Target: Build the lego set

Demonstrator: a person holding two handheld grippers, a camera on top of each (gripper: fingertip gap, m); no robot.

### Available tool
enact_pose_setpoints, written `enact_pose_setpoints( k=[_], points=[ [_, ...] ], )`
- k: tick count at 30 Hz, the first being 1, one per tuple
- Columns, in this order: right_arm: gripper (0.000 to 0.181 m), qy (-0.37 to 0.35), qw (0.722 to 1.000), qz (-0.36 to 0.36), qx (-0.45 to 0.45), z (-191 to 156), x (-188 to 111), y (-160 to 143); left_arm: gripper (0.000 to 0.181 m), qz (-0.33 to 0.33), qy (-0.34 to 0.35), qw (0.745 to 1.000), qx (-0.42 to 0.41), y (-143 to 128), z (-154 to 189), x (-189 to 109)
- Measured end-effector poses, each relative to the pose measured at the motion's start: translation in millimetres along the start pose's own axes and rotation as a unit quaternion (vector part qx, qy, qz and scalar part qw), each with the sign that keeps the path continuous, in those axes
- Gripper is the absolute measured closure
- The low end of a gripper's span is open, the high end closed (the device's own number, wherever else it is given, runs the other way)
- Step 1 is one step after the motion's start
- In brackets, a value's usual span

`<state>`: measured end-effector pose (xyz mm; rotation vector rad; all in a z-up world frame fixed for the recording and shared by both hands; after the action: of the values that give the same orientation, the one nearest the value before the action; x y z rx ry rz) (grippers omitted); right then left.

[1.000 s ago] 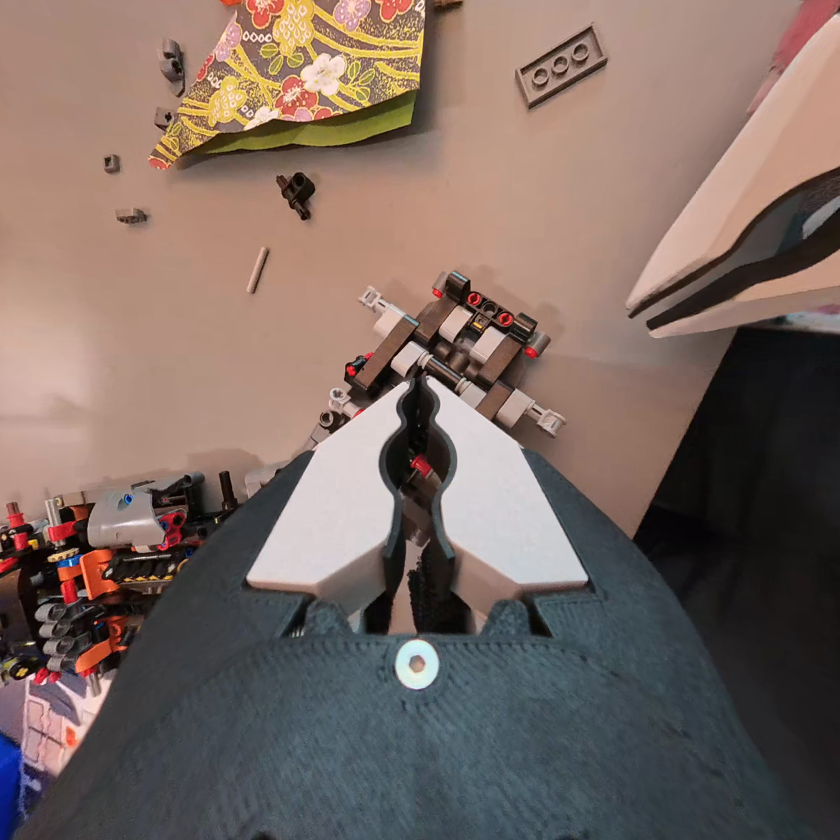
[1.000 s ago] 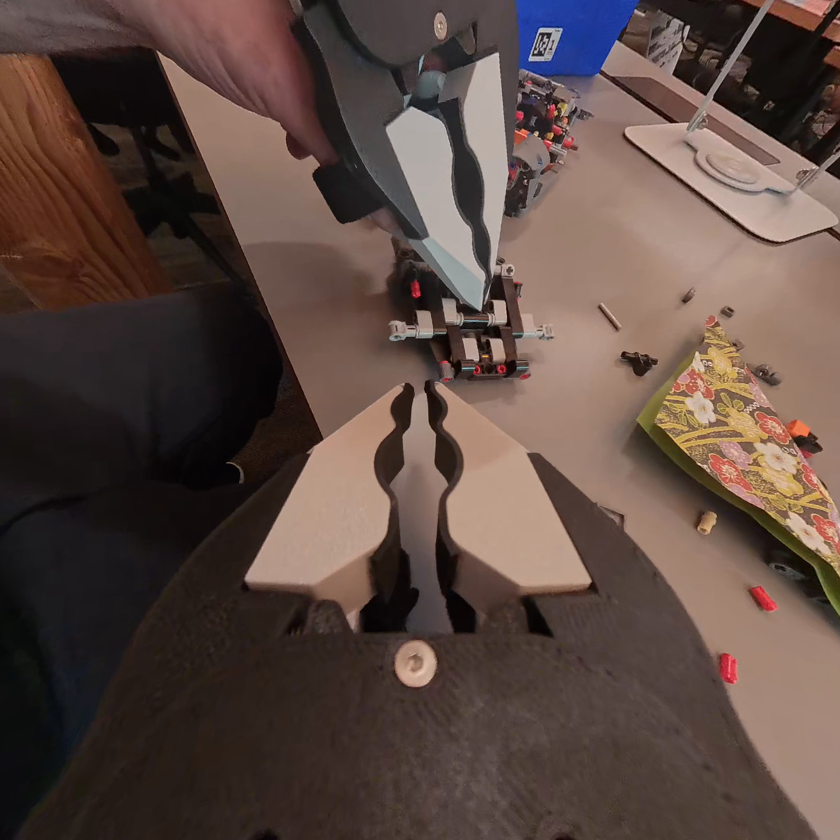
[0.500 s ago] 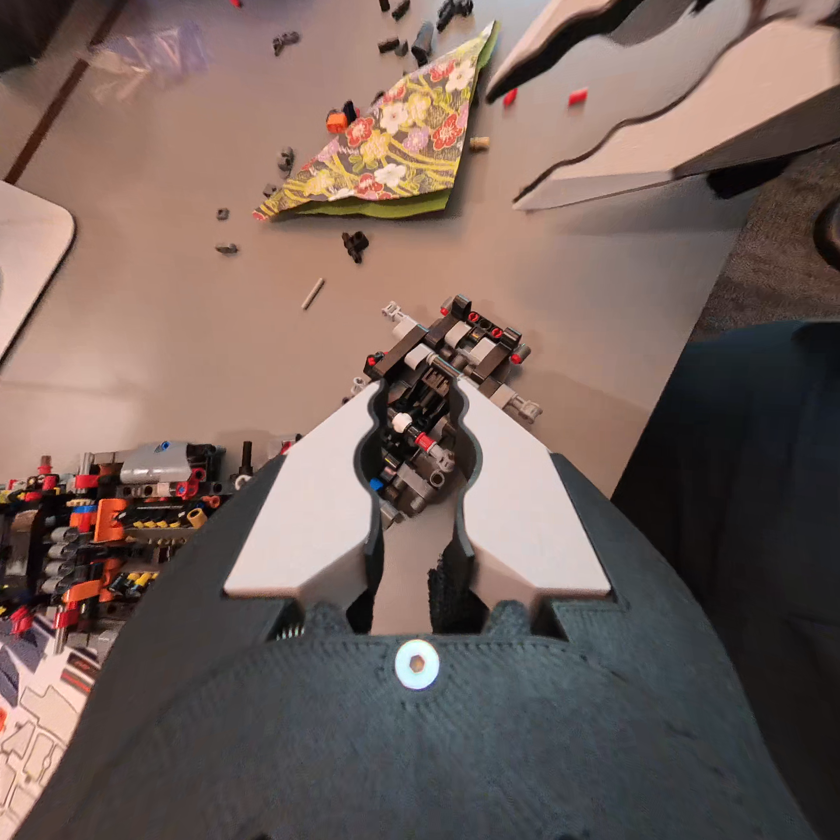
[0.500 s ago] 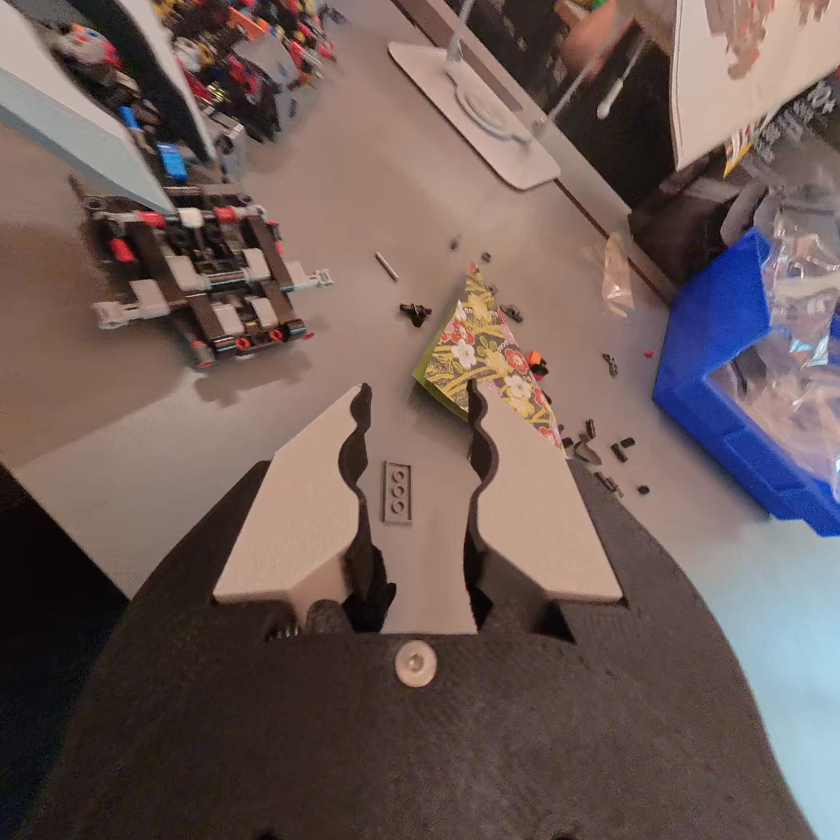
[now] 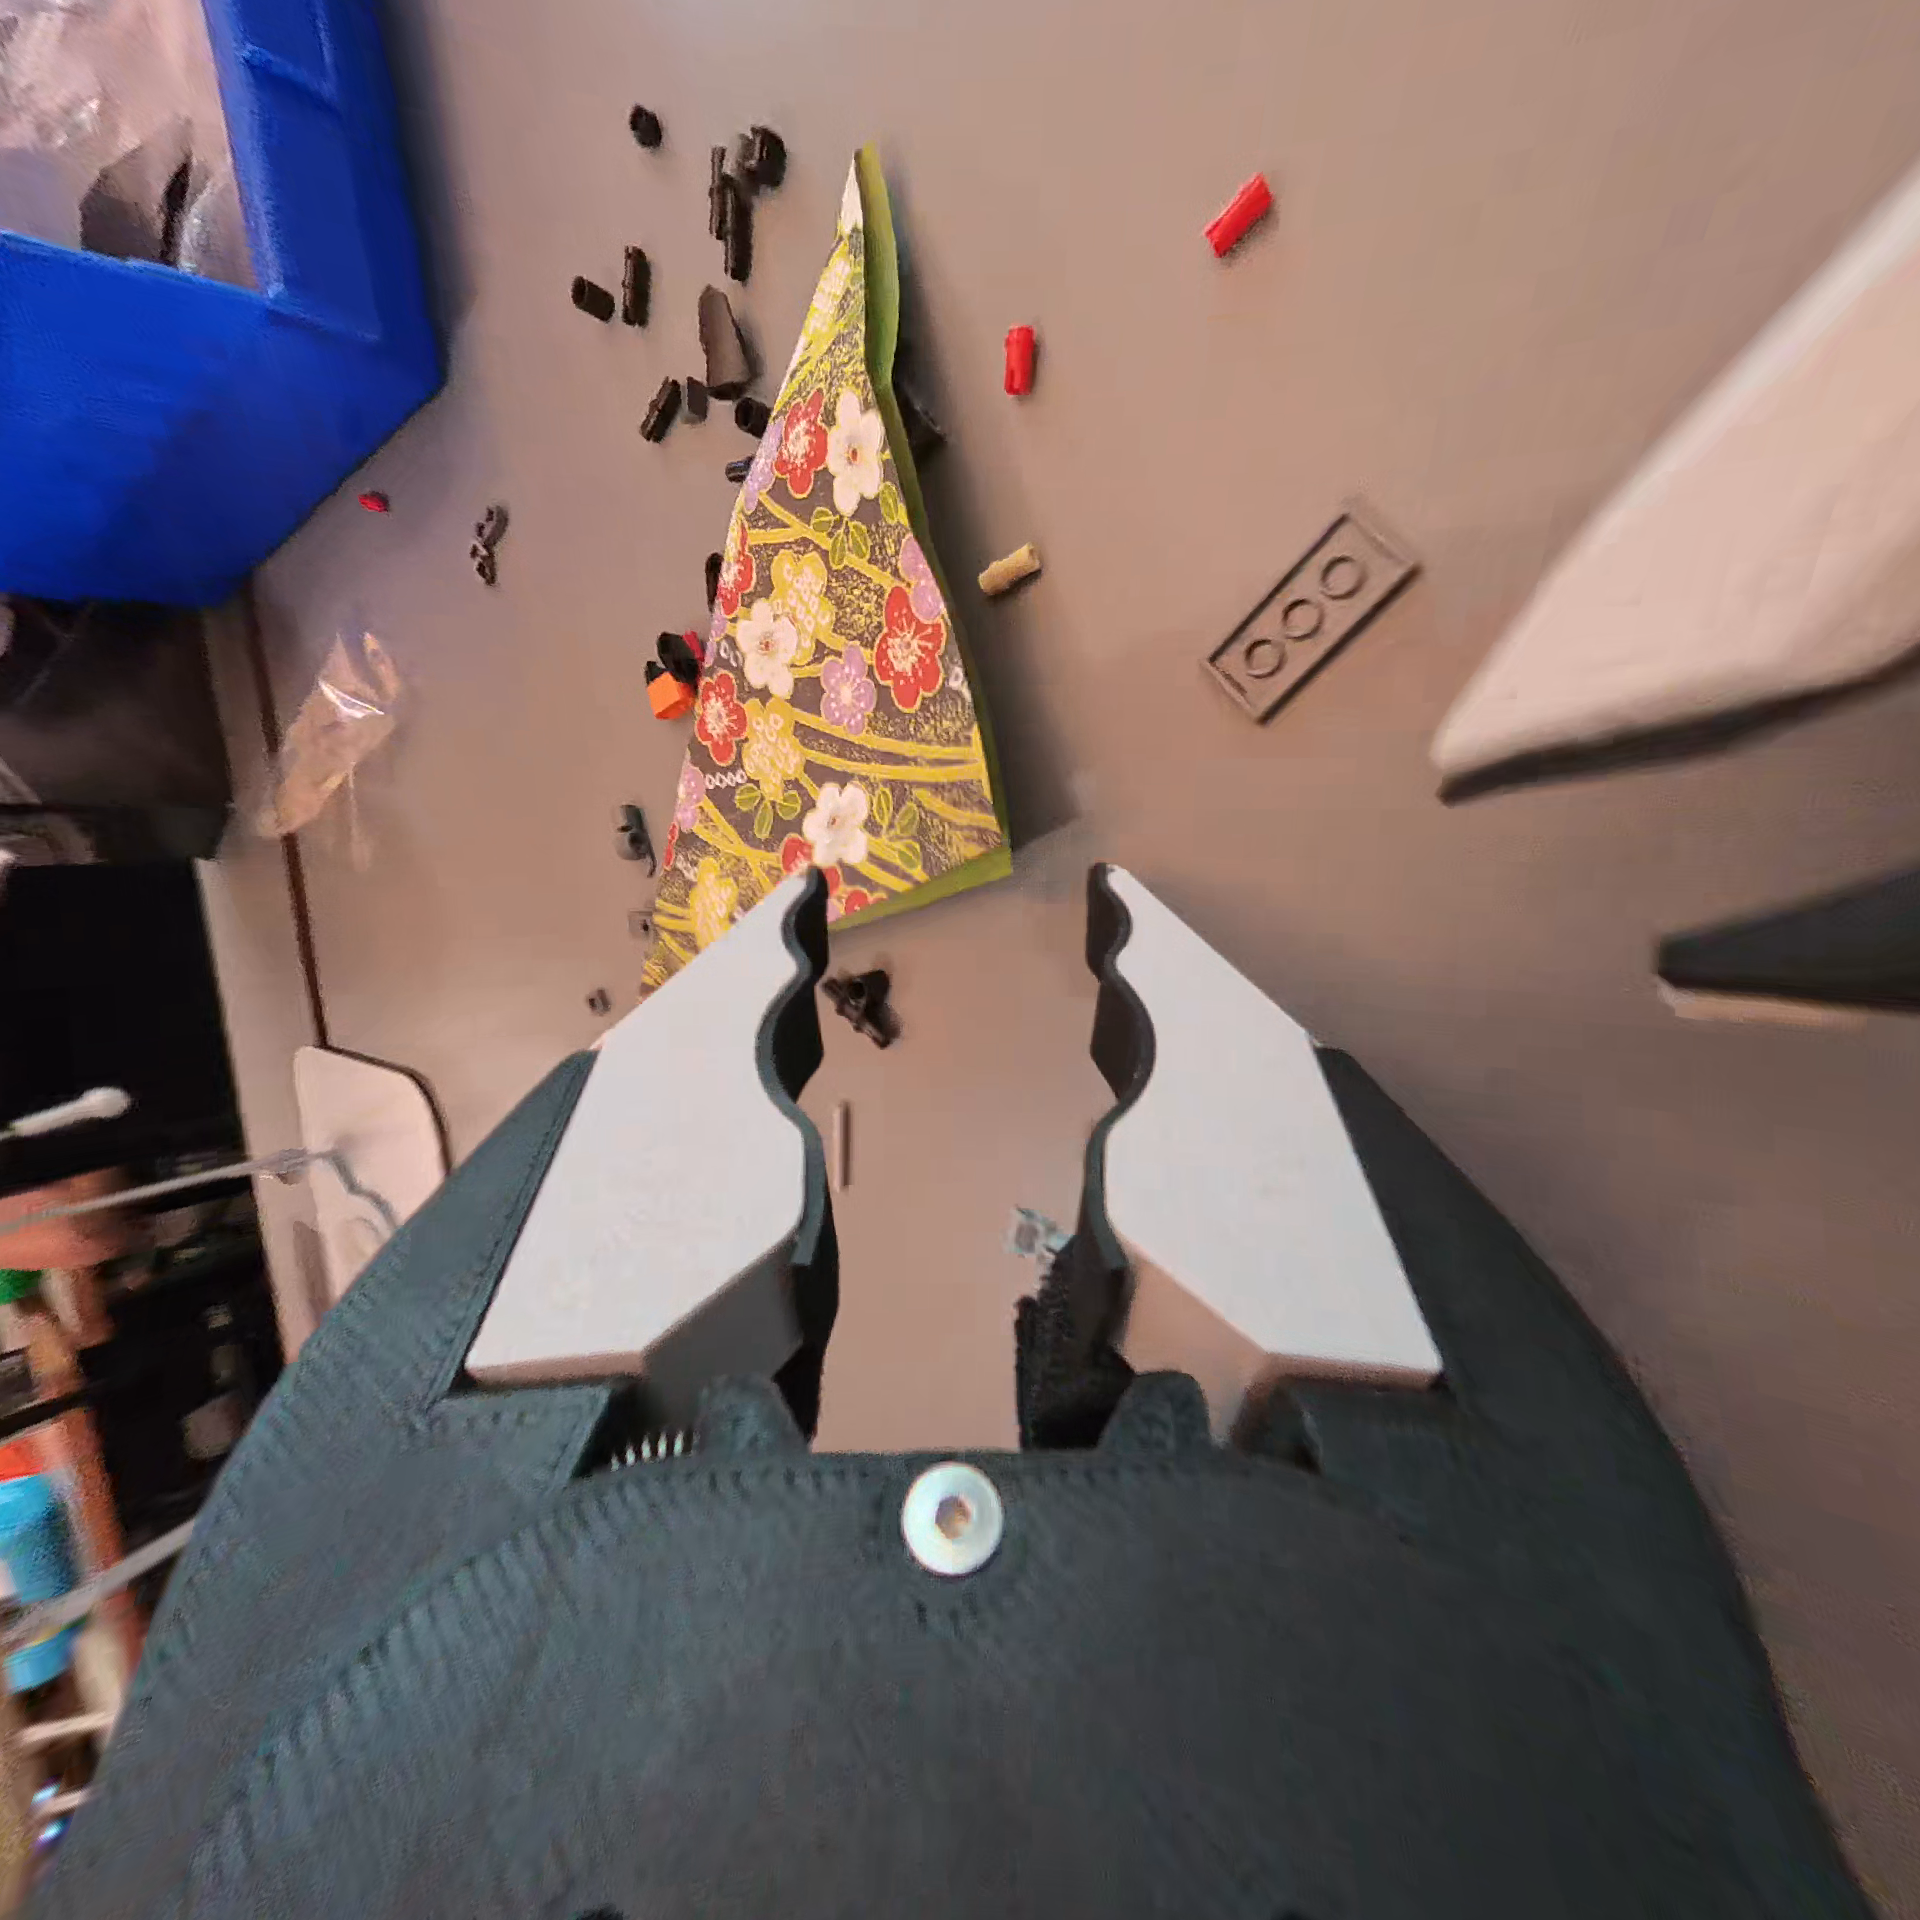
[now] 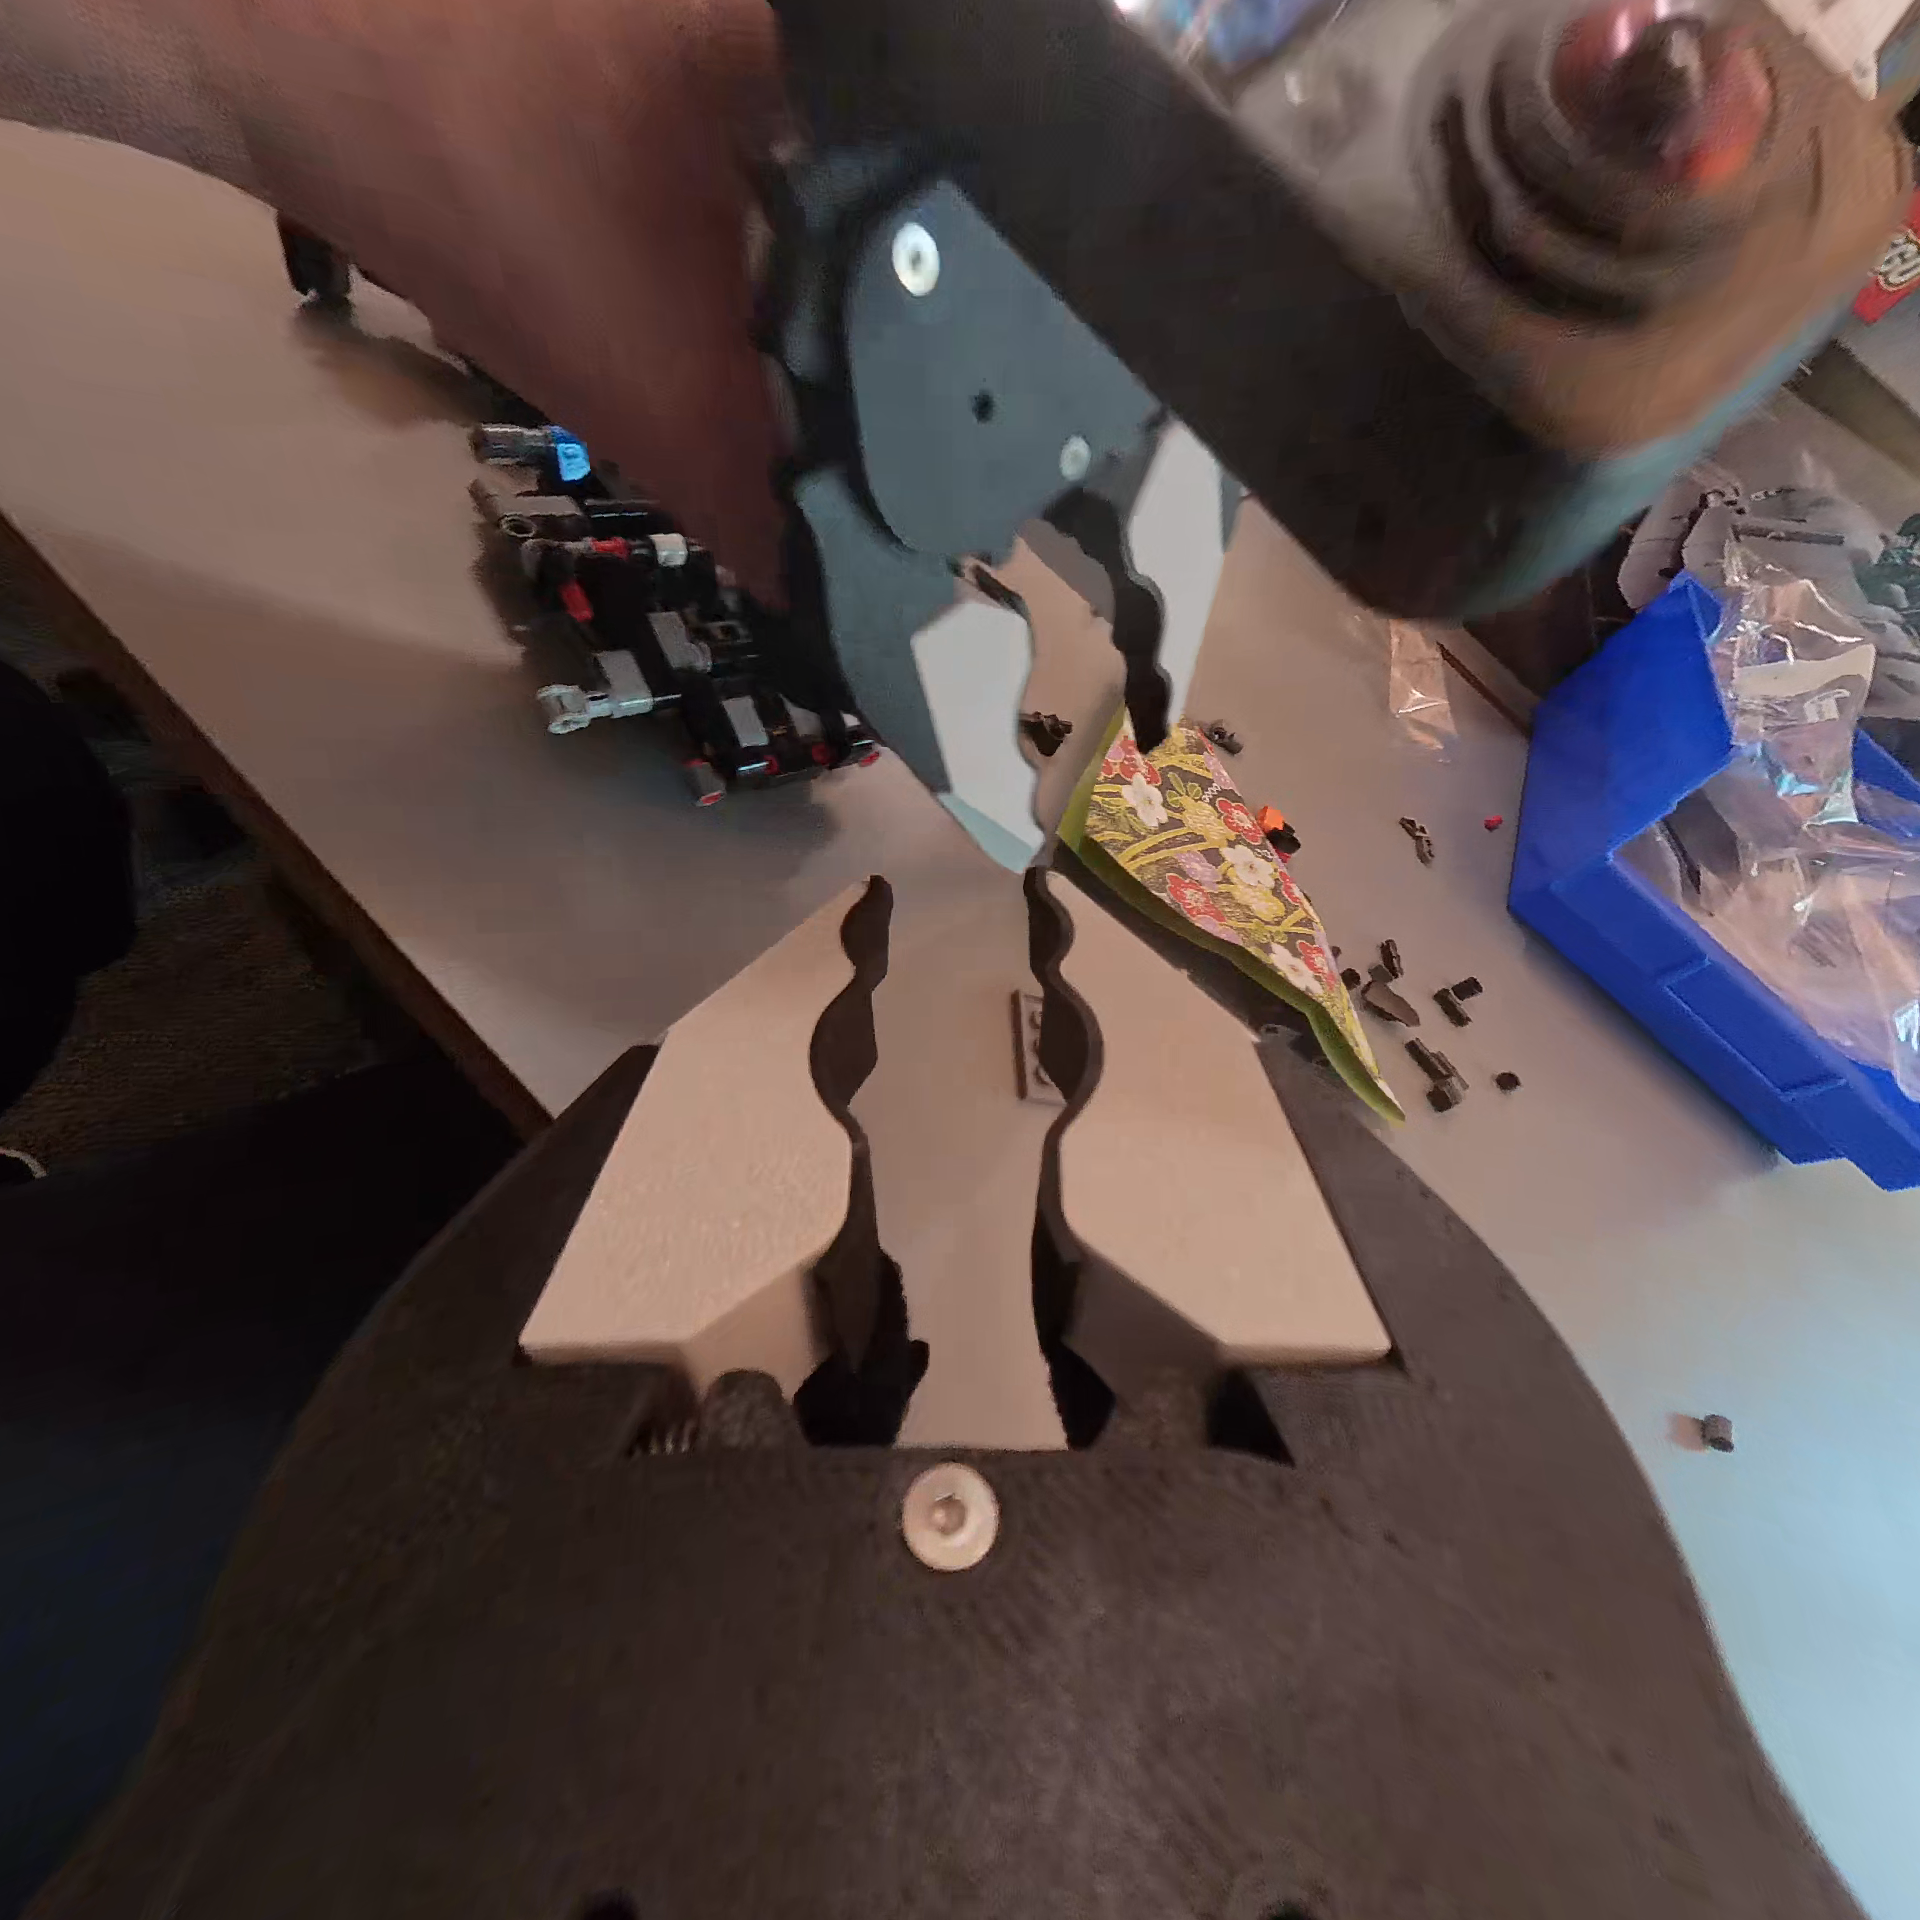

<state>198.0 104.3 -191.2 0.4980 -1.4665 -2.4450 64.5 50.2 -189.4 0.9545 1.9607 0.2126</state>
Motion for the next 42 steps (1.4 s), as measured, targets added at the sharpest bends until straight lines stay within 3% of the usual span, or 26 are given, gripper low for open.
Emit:
enact_pose_setpoints(
  k=[5, 7, 13, 21, 26, 31, 39, 42],
  points=[
    [0.158, 0.017, 1.000, 0.017, -0.004, -1.3, -1.7, -6.8, 0.161, -0.007, 0.001, 1.000, 0.022, 5.8, 2.6, 17.2],
    [0.160, 0.019, 0.999, 0.025, -0.001, 1.2, -2.0, -8.7, 0.181, -0.007, 0.015, 0.999, 0.031, 5.3, 1.6, 22.1],
    [0.164, 0.023, 0.998, 0.051, -0.006, 6.1, -2.9, -9.6, 0.181, 0.028, 0.059, 0.998, 0.014, 17.3, -21.2, 7.3],
    [0.166, 0.014, 0.997, 0.073, -0.005, 19.3, 6.1, -1.4, 0.181, 0.107, 0.181, 0.975, -0.064, 11.2, -94.1, -71.3],
    [0.166, 0.011, 0.996, 0.086, -0.008, 26.4, 22.8, 6.4, 0.181, 0.094, 0.263, 0.958, -0.059, -6.3, -124.0, -143.8],
    [0.166, 0.006, 0.997, 0.077, -0.026, 33.6, 45.5, 6.2, 0.181, -0.010, 0.361, 0.931, -0.057, -71.8, -133.0, -235.7],
    [0.166, -0.004, 0.998, 0.055, -0.033, 35.2, 76.3, 2.1, 0.181, -0.324, 0.440, 0.828, -0.126, -284.2, -107.4, -419.0],
    [0.167, -0.006, 0.998, 0.039, -0.045, 35.0, 84.1, -4.9, 0.181, -0.388, 0.452, 0.788, -0.159, -337.0, -85.4, -483.3]
  ],
)
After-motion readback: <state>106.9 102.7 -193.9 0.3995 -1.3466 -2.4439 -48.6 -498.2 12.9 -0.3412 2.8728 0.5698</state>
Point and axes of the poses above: each gripper's, where its closed fingertips meet, x out along the fingers, y out of its top, z = x × y across the jaws, the point moved 10 cm from there along -x, back along the fingers, and after that the axes turned 14 degrees about z, right-handed, at the moved point
